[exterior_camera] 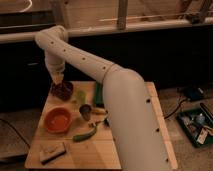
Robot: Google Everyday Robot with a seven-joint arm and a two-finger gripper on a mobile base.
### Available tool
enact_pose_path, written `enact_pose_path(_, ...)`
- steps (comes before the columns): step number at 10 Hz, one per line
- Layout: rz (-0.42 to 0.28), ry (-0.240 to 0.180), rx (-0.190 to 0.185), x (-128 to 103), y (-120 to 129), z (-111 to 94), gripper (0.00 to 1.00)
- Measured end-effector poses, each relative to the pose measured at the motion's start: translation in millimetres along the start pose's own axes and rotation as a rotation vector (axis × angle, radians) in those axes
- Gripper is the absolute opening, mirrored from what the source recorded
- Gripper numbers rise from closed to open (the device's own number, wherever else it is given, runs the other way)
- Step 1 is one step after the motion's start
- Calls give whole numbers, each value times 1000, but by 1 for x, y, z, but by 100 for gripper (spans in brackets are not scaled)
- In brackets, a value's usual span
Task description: Place grapes in red bowl
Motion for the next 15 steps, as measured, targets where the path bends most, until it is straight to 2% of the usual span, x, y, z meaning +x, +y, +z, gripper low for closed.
enact_pose_path(3, -130, -64, -9, -23, 11, -1, 1)
enact_pose_path(4, -193, -91, -13, -33, 15, -1, 1)
enact_pose_path(7, -280, -131, -21, -46, 20, -1, 1)
enact_pose_path(11, -340, -184, -36, -68, 37, 4, 1)
enact_pose_path(13, -344, -187, -56, -74, 47, 14, 1)
enact_pose_path(15, -340, -174, -91, -80, 55, 30, 1)
